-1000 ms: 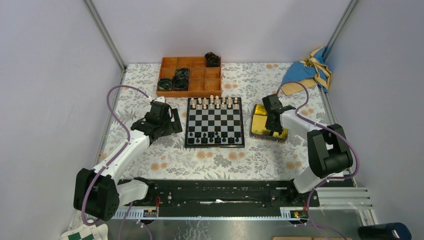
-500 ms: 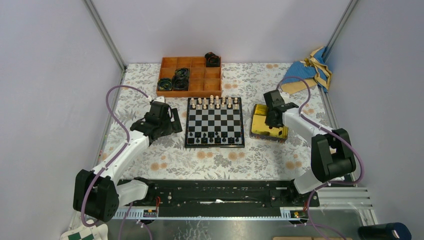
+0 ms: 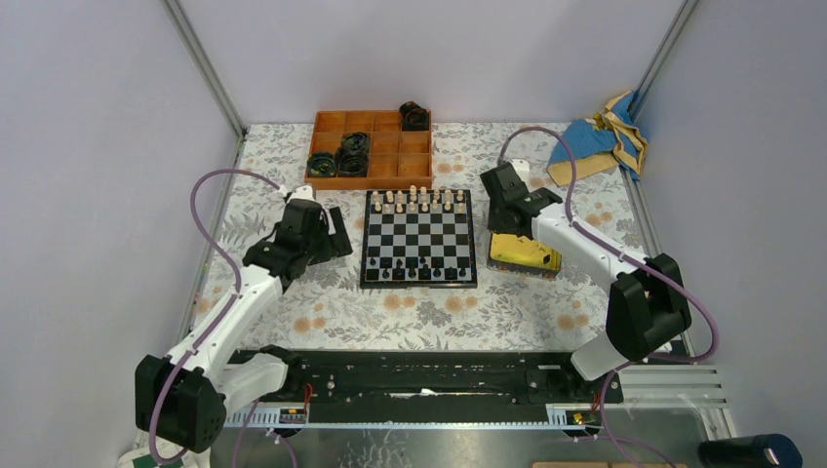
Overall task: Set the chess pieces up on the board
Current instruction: Pick up the chess piece from the storage box, then place the chess piece on the chessboard.
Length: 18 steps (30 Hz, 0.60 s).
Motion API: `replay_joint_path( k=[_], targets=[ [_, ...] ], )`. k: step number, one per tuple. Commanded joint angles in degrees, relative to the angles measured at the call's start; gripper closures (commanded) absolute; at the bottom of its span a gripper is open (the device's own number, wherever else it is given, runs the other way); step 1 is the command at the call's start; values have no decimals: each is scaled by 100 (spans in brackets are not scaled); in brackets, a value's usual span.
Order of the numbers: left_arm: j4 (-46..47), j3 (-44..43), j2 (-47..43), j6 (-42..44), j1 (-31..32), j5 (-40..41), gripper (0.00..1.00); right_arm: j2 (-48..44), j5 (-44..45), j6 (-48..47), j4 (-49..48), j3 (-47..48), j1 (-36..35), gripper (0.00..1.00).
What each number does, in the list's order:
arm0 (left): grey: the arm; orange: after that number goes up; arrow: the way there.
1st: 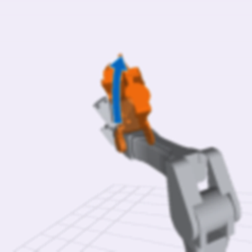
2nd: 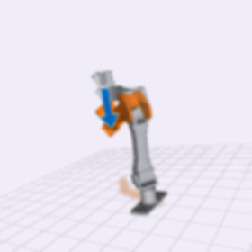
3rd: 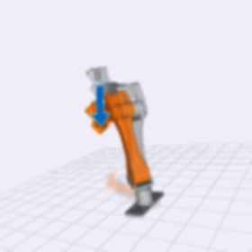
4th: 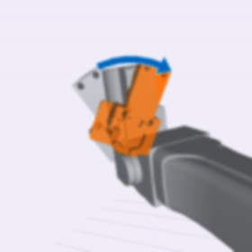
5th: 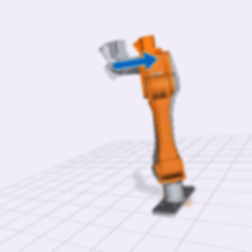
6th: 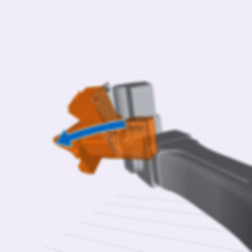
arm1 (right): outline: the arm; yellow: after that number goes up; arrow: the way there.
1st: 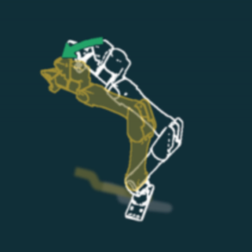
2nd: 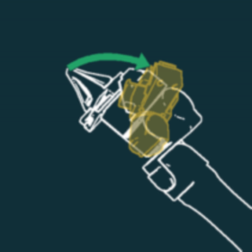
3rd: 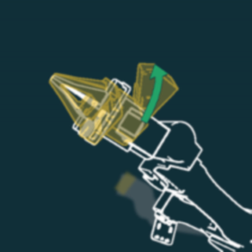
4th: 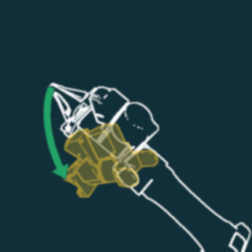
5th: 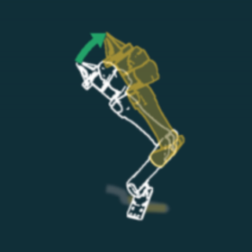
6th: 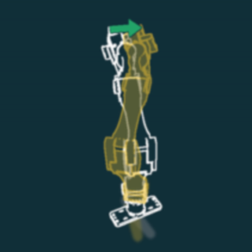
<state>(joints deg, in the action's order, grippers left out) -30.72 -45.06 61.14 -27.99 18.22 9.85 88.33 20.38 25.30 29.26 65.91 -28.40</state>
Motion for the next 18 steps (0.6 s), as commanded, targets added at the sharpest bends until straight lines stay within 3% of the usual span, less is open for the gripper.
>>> replay_joint_path(
  k=[1,18],
  targets=[
    [-52,37,-297,-138,-55,34,1,4,194,-78,266,462,-401,100],
    [-396,216,-1158,-436,-55,136,1,1141,-38,-78,445,1834,-2285,100]
  ],
)
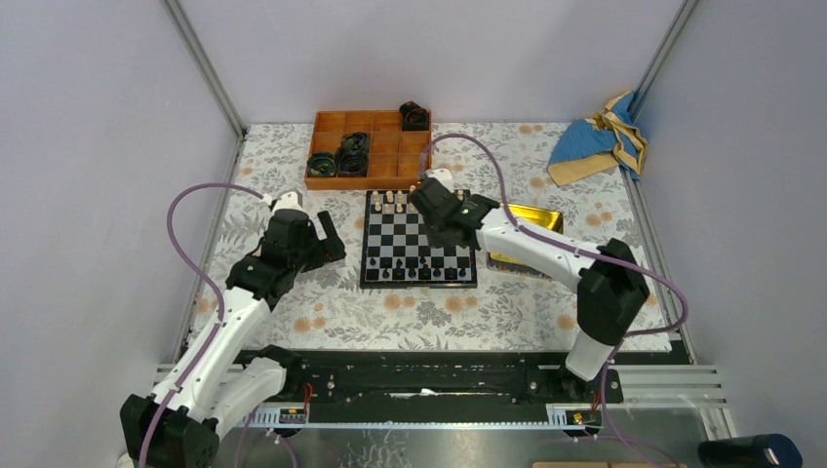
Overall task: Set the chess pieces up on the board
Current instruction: Place the chess piece on the chessboard.
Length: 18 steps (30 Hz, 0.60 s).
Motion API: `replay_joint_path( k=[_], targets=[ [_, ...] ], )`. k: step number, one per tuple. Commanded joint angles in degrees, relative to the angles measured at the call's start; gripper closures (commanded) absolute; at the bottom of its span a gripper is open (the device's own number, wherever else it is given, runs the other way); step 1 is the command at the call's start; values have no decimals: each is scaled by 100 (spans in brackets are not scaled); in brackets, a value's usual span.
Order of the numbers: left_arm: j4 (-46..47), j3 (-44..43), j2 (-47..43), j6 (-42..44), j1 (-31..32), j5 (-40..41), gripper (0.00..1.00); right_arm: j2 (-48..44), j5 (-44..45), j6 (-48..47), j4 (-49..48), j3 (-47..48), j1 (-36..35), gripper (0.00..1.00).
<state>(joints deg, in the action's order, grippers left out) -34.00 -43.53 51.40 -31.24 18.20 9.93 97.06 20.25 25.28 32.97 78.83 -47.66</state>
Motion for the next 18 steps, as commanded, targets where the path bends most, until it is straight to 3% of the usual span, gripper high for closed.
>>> replay_joint_path(
  k=[1,18],
  targets=[
    [-72,70,-217,-134,-53,129,1,367,-41,-94,79,651,-436,100],
    [-75,257,-558,-569,-48,133,1,1949,-428,-359,472,2440,-1124,100]
  ],
)
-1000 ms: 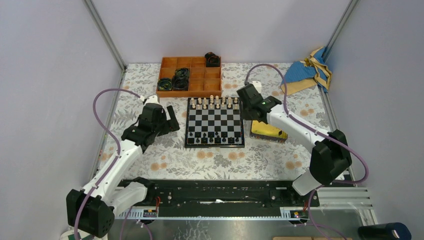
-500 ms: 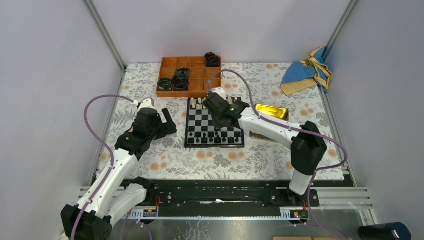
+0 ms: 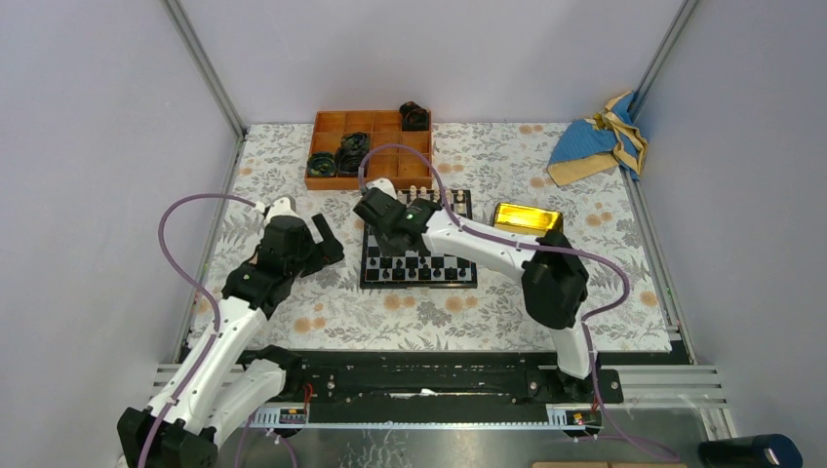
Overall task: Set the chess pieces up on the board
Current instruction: Place the chess piece on the chessboard.
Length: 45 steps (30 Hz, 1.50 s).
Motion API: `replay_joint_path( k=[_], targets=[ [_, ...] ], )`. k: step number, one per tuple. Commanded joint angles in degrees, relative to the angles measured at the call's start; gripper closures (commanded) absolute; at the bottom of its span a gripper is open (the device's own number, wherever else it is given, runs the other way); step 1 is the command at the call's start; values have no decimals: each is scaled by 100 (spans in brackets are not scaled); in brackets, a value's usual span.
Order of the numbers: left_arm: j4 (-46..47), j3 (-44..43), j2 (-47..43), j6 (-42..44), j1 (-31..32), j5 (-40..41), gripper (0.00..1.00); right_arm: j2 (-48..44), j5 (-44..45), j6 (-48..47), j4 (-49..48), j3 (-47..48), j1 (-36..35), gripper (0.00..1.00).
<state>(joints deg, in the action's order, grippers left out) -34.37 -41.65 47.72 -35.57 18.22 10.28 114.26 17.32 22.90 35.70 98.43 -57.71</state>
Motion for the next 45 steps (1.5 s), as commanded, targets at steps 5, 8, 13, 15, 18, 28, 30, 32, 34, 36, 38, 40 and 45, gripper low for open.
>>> replay_joint_path(
  k=[5,8,13,15,18,28,30,32,34,36,38,40,45],
  targets=[
    [-199,-36,-311,-169,-47,479,1,596,-214,-136,322,925,-208,100],
    [-335,-90,-401,-161,-49,789,1,812,-279,-157,427,1202,-248,100],
    [-418,-92,-580,-140,-46,1045,1,1124,-362,-205,616,1593,-317,100],
    [-420,-76,-636,-143,-46,1084,1,1196,-385,-205,669,1669,-339,100],
    [-418,-52,-708,-158,-46,1139,1,1259,-433,-195,687,1676,-373,100],
    [-411,-17,-738,-170,-46,1178,1,1281,-482,-177,659,1487,-492,100],
    [-412,-10,-734,-170,-46,1176,1,1288,-500,-188,651,1454,-499,100],
    [-406,-3,-751,-181,-46,1171,1,1320,-514,-188,655,1447,-504,100],
    [-411,3,-760,-178,-46,1181,1,1341,-527,-197,641,1421,-504,100],
    [-410,14,-781,-189,-46,1188,1,1347,-547,-206,614,1375,-513,100],
    [-412,16,-779,-187,-46,1195,1,1364,-558,-215,594,1346,-512,100],
    [-406,23,-780,-189,-46,1193,1,1399,-560,-222,573,1324,-507,100],
    [-410,31,-790,-188,-52,1182,1,1434,-528,-244,510,1257,-508,100]
  ],
)
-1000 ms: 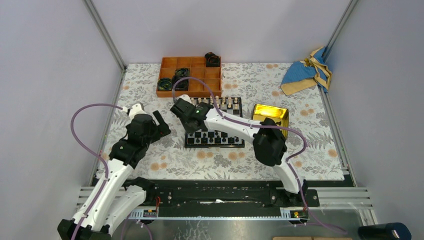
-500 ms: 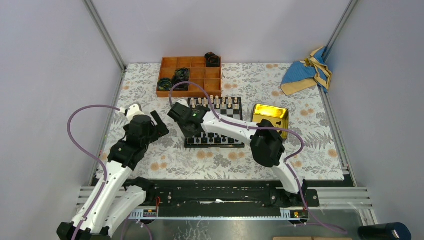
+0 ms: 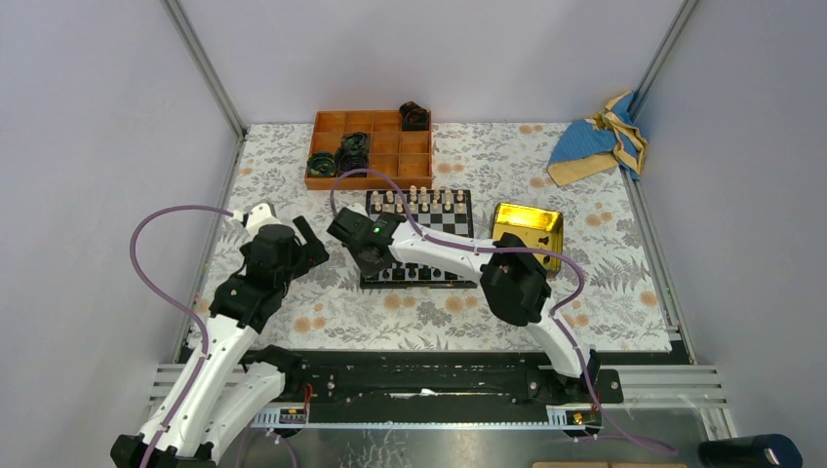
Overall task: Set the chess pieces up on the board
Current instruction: Place the chess piece on the chessboard.
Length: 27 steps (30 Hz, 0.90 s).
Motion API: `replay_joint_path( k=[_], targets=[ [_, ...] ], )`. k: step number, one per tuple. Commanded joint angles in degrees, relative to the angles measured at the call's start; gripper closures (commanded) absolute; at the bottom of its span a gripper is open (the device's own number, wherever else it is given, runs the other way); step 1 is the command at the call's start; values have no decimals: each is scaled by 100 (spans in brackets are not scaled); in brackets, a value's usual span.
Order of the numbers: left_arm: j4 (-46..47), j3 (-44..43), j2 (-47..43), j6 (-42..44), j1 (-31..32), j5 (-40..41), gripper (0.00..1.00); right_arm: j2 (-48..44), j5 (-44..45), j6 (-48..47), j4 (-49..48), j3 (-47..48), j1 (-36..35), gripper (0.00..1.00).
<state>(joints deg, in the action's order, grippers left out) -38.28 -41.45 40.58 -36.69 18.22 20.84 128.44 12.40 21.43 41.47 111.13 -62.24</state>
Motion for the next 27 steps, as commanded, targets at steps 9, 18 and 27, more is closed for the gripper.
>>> replay_joint_path(
  k=[9,18,27],
  targets=[
    [9,29,-67,-69,-31,111,1,140,-49,-163,-117,39,-59,100],
    [36,58,-32,-64,-14,96,1,270,-80,-231,-67,241,-58,100],
    [58,75,7,-49,-2,85,1,368,-74,-295,-82,411,-52,100]
  ],
)
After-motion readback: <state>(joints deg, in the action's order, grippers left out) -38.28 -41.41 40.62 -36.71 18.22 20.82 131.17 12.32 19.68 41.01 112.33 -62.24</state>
